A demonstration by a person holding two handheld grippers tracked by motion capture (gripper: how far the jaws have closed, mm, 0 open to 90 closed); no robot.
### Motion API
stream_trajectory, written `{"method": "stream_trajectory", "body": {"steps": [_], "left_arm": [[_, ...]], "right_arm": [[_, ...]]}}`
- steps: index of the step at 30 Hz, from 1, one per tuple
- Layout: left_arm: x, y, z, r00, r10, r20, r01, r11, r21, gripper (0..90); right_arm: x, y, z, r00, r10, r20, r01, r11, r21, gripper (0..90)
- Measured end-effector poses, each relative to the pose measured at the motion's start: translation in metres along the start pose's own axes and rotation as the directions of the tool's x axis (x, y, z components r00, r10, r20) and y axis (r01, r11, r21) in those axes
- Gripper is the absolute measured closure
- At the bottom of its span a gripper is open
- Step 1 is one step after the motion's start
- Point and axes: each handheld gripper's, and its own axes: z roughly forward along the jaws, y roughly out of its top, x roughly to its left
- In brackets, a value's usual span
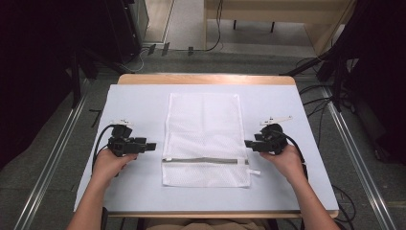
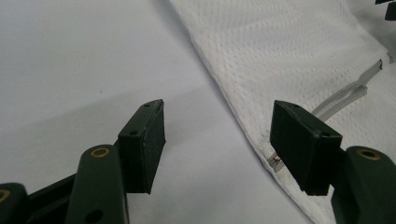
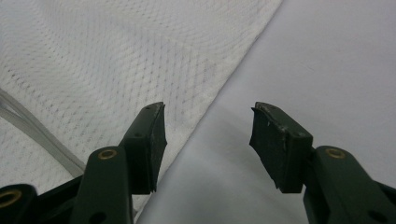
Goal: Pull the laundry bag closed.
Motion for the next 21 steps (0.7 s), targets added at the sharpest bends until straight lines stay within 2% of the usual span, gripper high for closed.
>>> {"method": "stream_trajectory", "body": {"steps": [6,10,21], "left_arm": [[-0.0022,0.003,0.0024,0.9999,0.014,-0.004,-0.014,0.9999,0.006,35.9],[-0.0015,0.0041,0.0044,1.0,0.008,-0.005,-0.008,1.0,0.005,35.8],[-0.0022,0.0051,0.0068,1.0,0.004,-0.007,-0.004,1.0,-0.002,35.3]], "right_arm": [[0.0012,-0.0012,-0.0008,1.0,0.002,0.002,-0.002,1.0,0.008,45.5],[0.0017,-0.0027,-0.002,1.0,0.006,0.0,-0.006,1.0,0.012,45.4],[0.005,-0.0049,-0.0036,0.9997,-0.024,0.011,0.024,1.0,0.008,43.9]]}}
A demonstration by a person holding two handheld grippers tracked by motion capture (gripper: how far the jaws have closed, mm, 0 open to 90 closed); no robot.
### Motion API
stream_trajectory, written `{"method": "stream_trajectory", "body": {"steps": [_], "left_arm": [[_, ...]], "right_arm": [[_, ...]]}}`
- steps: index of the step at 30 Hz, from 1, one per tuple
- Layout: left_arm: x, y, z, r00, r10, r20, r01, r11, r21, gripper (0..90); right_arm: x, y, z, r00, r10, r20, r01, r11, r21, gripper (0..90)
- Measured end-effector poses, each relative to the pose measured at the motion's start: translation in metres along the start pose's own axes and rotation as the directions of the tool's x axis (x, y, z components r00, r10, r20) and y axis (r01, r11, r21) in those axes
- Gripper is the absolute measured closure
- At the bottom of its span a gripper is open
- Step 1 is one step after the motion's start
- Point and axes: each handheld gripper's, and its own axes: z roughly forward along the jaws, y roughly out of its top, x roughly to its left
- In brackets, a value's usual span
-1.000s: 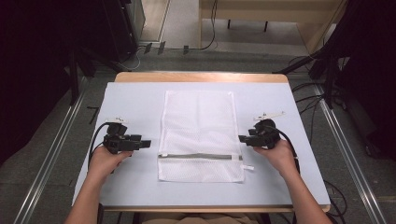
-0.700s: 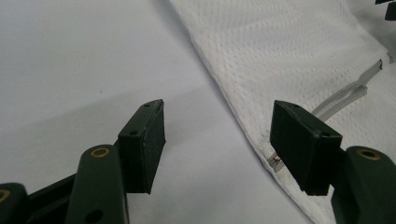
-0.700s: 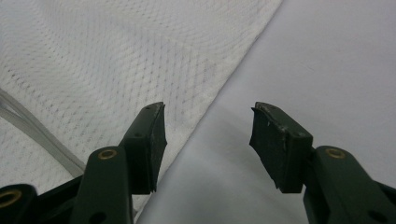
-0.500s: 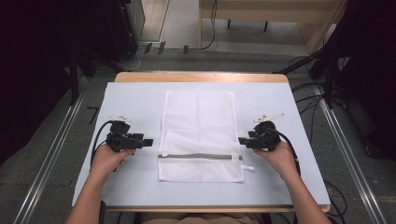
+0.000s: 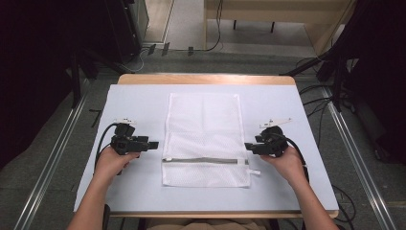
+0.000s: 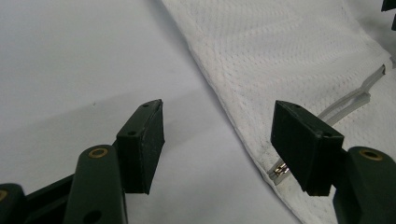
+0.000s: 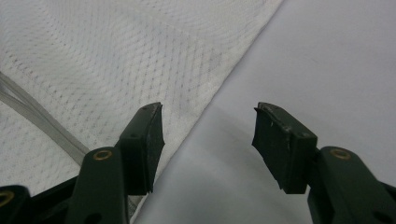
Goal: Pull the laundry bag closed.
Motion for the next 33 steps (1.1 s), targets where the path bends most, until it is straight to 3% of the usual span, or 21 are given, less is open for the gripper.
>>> {"method": "stream_trajectory", "body": {"steps": [9,33], "left_arm": [[-0.001,0.001,0.0,0.9999,0.007,-0.007,-0.007,1.0,0.003,35.1],[-0.003,-0.003,-0.007,0.9998,0.015,-0.01,-0.016,0.9998,-0.01,35.1]], "right_arm": [[0.004,0.0,0.0,0.9999,-0.003,-0.01,0.003,1.0,0.01,43.2],[0.047,0.009,0.005,0.9924,-0.1,-0.072,0.101,0.995,0.02,44.6]]}}
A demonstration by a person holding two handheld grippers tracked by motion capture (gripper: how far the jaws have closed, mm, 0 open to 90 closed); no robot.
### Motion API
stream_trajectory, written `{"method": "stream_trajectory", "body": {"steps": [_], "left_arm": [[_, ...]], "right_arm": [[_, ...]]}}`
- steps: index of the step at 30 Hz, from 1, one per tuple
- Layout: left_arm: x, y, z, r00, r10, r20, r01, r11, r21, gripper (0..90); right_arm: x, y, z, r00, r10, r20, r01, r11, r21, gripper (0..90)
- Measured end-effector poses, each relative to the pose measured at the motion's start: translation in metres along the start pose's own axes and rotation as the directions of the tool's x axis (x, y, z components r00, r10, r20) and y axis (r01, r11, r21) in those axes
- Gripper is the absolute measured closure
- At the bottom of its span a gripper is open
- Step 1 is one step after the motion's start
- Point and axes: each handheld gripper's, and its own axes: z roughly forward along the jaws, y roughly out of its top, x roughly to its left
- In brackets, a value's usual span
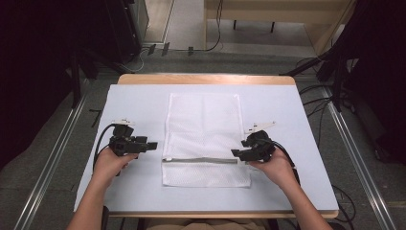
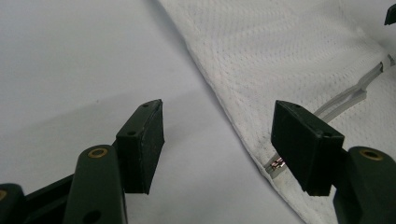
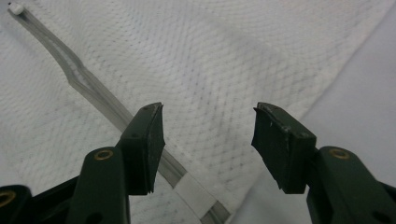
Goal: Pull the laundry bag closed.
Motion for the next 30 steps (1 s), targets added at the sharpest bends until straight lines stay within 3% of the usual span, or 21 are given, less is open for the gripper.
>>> {"method": "stream_trajectory", "body": {"steps": [11,13,25,30], "left_arm": [[-0.001,-0.004,-0.001,1.0,0.006,-0.004,-0.006,0.9999,0.009,35.2],[-0.001,-0.005,-0.002,1.0,0.006,-0.006,-0.006,0.9999,0.009,35.2],[0.0,-0.009,-0.006,0.9999,-0.004,-0.011,0.004,1.0,0.002,35.2],[0.0,-0.011,-0.008,0.9998,-0.01,-0.015,0.01,1.0,0.0,35.1]], "right_arm": [[0.017,0.006,0.009,0.998,-0.035,-0.052,0.036,0.999,0.007,44.8],[0.022,0.008,0.011,0.9943,-0.034,-0.101,0.034,0.999,-0.005,45.5],[0.042,0.013,0.023,0.9839,-0.103,-0.146,0.104,0.995,-0.002,49.8],[0.046,0.014,0.027,0.9828,-0.102,-0.154,0.104,0.995,0.003,49.9]]}}
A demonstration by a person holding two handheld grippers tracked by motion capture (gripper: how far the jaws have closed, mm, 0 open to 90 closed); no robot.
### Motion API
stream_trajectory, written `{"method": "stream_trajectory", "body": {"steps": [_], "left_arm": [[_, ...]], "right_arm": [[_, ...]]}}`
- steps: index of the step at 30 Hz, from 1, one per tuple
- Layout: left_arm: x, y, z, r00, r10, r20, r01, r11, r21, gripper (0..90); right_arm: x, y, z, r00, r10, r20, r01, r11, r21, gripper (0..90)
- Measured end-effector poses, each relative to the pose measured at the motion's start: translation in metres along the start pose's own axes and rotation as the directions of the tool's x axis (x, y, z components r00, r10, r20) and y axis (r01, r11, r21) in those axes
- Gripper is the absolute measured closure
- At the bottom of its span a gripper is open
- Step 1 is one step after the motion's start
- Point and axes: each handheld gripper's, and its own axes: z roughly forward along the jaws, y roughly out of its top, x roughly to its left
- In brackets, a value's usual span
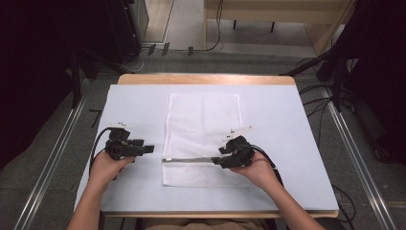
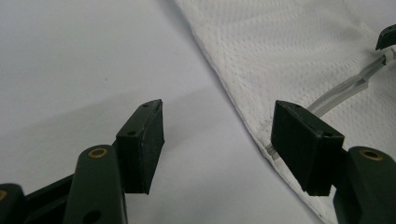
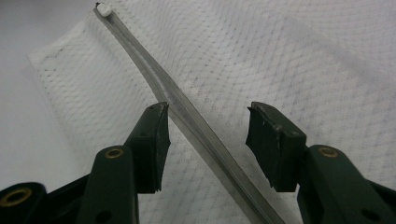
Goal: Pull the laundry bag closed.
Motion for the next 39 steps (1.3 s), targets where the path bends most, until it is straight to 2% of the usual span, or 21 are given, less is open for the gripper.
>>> {"method": "stream_trajectory", "body": {"steps": [11,13,14,18,19,20,21,22,25,27,30,32,35,37,39], "left_arm": [[-0.003,-0.005,-0.004,0.9999,-0.01,-0.002,0.01,0.9999,0.0,34.5],[-0.004,-0.006,-0.006,0.9997,-0.013,0.019,0.012,0.9999,0.009,35.7],[-0.005,-0.006,-0.007,0.9997,-0.008,0.024,0.008,0.9999,0.007,38.5],[-0.01,-0.007,-0.008,0.9998,0.017,0.01,-0.017,0.9999,0.003,38.6],[-0.011,-0.007,-0.008,0.9997,0.023,0.01,-0.023,0.9997,-0.001,40.2],[-0.013,-0.008,-0.009,0.999,0.039,0.023,-0.038,0.999,-0.021,41.7],[-0.013,-0.008,-0.009,0.999,0.039,0.023,-0.038,0.999,-0.021,42.1],[-0.014,-0.009,-0.011,0.9985,0.045,0.032,-0.044,0.9981,-0.043,42.1],[-0.013,-0.009,-0.012,0.9981,0.024,0.056,-0.021,0.9986,-0.048,42.3],[-0.014,-0.009,-0.012,0.998,0.028,0.056,-0.024,0.998,-0.058,42.4],[-0.013,-0.008,-0.01,0.9988,0.019,0.046,-0.017,0.999,-0.042,37.2],[-0.009,-0.006,-0.006,0.9987,-0.017,0.049,0.017,0.9998,-0.008,25.4],[-0.008,-0.006,-0.007,0.9993,-0.024,0.03,0.024,0.9996,-0.011,26.8],[-0.007,-0.005,-0.009,0.9983,-0.004,0.058,0.005,0.9998,-0.021,26.4],[-0.008,-0.005,-0.01,0.9982,-0.006,0.06,0.008,0.9996,-0.028,26.8]], "right_arm": [[0.01,0.012,0.018,0.9988,-0.036,-0.034,0.037,0.999,0.024,50.3],[0.012,0.015,0.019,0.9983,-0.046,-0.037,0.047,0.999,0.024,50.7],[0.012,0.016,0.02,0.9984,-0.043,-0.038,0.044,0.999,0.024,50.9],[0.013,0.02,0.022,0.9983,-0.053,-0.026,0.053,0.998,0.028,50.5],[0.013,0.022,0.021,0.9982,-0.058,-0.017,0.058,0.998,0.018,51.1],[0.013,0.024,0.021,0.9977,-0.064,-0.024,0.064,0.998,0.011,51.4],[0.013,0.024,0.021,0.9977,-0.064,-0.024,0.064,0.998,0.011,51.4],[0.013,0.028,0.022,0.9978,-0.055,-0.037,0.056,0.998,0.014,51.3],[0.014,0.032,0.024,0.9974,-0.062,-0.036,0.062,0.998,0.014,51.2],[0.016,0.035,0.025,0.9965,-0.075,-0.037,0.075,0.997,0.01,51.3],[0.018,0.04,0.029,0.9949,-0.09,-0.045,0.091,0.996,0.01,51.0],[0.019,0.043,0.032,0.995,-0.092,-0.04,0.092,0.996,0.014,51.3],[0.021,0.046,0.036,0.9954,-0.083,-0.048,0.084,0.996,0.02,52.8],[0.023,0.048,0.038,0.9952,-0.083,-0.052,0.084,0.996,0.025,54.3],[0.024,0.05,0.041,0.9948,-0.086,-0.055,0.087,0.996,0.028,54.5]]}}
